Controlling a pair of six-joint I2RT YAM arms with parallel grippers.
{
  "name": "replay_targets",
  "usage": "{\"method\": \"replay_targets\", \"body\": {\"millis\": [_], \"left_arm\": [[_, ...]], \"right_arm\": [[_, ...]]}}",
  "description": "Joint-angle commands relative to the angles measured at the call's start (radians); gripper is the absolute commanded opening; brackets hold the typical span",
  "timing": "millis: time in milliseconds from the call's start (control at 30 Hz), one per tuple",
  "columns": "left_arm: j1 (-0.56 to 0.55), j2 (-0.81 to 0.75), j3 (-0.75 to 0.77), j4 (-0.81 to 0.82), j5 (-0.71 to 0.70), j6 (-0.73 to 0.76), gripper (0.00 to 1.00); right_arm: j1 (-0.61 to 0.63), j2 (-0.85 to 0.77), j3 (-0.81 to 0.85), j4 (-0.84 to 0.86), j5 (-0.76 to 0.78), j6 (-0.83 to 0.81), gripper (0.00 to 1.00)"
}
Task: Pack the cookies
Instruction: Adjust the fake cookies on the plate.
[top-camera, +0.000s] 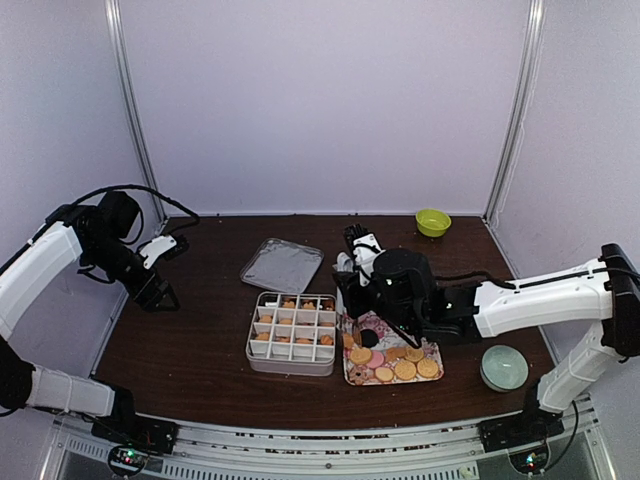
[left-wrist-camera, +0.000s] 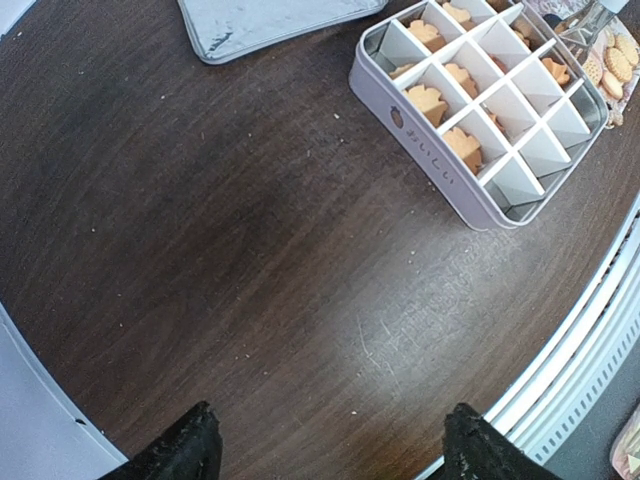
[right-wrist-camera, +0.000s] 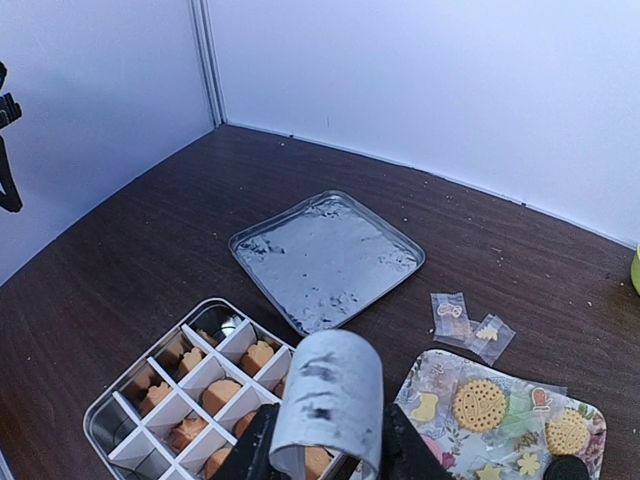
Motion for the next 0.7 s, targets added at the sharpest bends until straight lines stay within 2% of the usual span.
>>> {"method": "replay_targets", "body": {"millis": [0, 500, 667], "left_arm": [[0.009, -0.008, 0.005, -0.004, 0.022, 0.014, 0.79], [0.009, -0.004, 0.000, -0.004, 0.026, 0.021, 0.78], [0.009, 0.003, 0.003, -0.003, 0.030, 0.021, 0.78]], "right_arm": [[0.000, 0.015, 0.050, 0.008, 0.046, -0.023, 0.25], [0.001, -0.094, 0.007, 0.010, 0.137, -0.063, 0.00], [-0.002, -0.121, -0.003, -0.001, 0.146, -0.074, 0.00]]}}
